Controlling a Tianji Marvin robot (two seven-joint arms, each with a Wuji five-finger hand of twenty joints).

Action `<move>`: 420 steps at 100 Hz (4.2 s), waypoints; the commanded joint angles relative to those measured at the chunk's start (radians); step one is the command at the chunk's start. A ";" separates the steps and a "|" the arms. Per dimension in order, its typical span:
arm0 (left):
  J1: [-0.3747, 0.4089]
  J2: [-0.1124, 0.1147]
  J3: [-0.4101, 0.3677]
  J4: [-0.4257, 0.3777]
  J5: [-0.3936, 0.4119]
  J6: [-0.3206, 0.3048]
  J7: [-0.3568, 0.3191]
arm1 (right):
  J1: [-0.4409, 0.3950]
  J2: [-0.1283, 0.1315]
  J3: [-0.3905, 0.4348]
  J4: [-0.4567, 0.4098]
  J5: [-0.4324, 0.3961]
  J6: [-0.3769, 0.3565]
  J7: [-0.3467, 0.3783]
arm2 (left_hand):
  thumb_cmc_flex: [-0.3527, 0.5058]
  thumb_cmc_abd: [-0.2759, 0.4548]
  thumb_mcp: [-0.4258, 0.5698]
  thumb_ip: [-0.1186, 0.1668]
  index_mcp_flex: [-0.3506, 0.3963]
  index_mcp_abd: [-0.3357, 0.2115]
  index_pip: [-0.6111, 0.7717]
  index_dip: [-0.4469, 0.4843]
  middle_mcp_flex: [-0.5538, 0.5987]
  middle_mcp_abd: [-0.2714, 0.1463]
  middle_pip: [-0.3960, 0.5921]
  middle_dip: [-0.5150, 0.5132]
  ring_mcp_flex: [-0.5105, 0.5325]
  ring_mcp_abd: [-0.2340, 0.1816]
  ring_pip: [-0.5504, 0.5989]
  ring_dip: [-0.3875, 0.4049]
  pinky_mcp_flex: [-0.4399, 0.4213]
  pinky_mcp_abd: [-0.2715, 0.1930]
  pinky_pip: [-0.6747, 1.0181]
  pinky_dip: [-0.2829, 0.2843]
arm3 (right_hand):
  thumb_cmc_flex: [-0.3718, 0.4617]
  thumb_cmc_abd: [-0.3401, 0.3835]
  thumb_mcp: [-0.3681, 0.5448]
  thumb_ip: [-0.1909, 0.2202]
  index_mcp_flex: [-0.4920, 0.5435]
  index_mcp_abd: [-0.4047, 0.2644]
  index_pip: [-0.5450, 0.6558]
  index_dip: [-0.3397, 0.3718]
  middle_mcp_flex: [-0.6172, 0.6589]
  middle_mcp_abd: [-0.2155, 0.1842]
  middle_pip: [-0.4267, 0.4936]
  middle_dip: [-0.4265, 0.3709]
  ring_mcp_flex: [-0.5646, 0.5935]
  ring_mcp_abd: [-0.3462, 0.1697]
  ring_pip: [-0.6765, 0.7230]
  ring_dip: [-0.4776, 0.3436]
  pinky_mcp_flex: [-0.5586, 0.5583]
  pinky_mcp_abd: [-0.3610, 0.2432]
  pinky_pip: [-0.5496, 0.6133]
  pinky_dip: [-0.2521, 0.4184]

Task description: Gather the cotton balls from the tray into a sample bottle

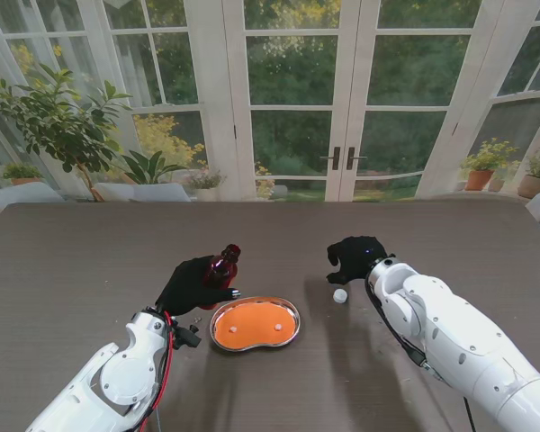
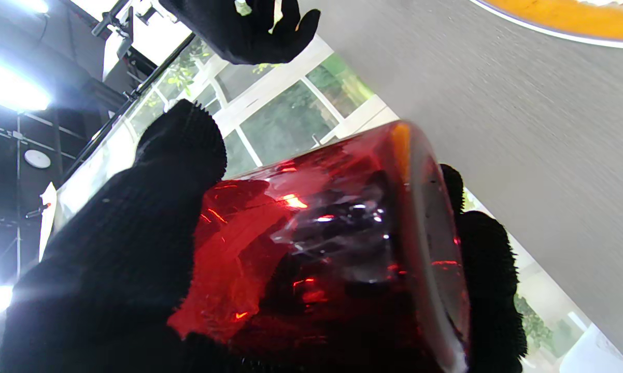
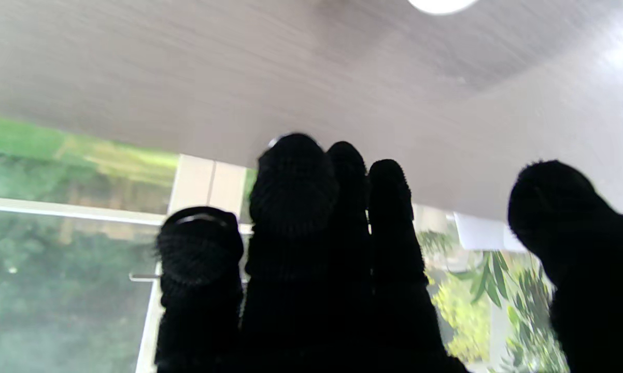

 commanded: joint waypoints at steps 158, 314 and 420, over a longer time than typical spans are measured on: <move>0.019 -0.003 -0.034 -0.012 0.007 -0.023 -0.001 | 0.091 -0.263 -0.391 0.212 0.287 -0.187 -0.345 | 0.184 0.211 0.141 0.013 0.083 -0.213 0.152 0.030 0.060 -0.091 0.009 -0.016 0.003 0.019 0.020 0.016 -0.046 -0.019 -0.026 0.012 | 0.179 -0.492 0.243 -0.081 0.240 -0.160 -0.008 -0.022 0.124 -0.033 0.160 0.194 0.037 -0.031 0.268 0.068 0.055 0.028 0.046 -0.007; 0.017 -0.004 -0.024 -0.013 -0.003 -0.020 -0.006 | 0.176 -0.327 -0.586 0.357 0.202 -0.167 -0.390 | 0.181 0.214 0.140 0.011 0.085 -0.210 0.148 0.030 0.061 -0.086 0.010 -0.030 0.004 0.025 0.020 0.016 -0.045 -0.014 -0.027 0.013 | 0.146 -0.481 0.227 -0.021 0.257 -0.127 -0.037 -0.032 0.117 -0.037 0.155 0.167 0.038 -0.046 0.294 0.076 0.063 0.016 0.049 -0.011; 0.020 -0.004 -0.024 -0.017 -0.010 -0.017 -0.010 | 0.181 -0.282 -0.576 0.256 0.171 -0.133 -0.314 | 0.180 0.218 0.140 0.010 0.088 -0.207 0.146 0.030 0.061 -0.084 0.011 -0.041 0.003 0.026 0.020 0.017 -0.047 -0.012 -0.029 0.013 | 0.152 -0.415 0.213 -0.028 0.235 -0.107 -0.048 -0.064 0.130 -0.040 0.151 0.176 0.038 -0.058 0.323 0.084 0.076 0.009 0.057 -0.015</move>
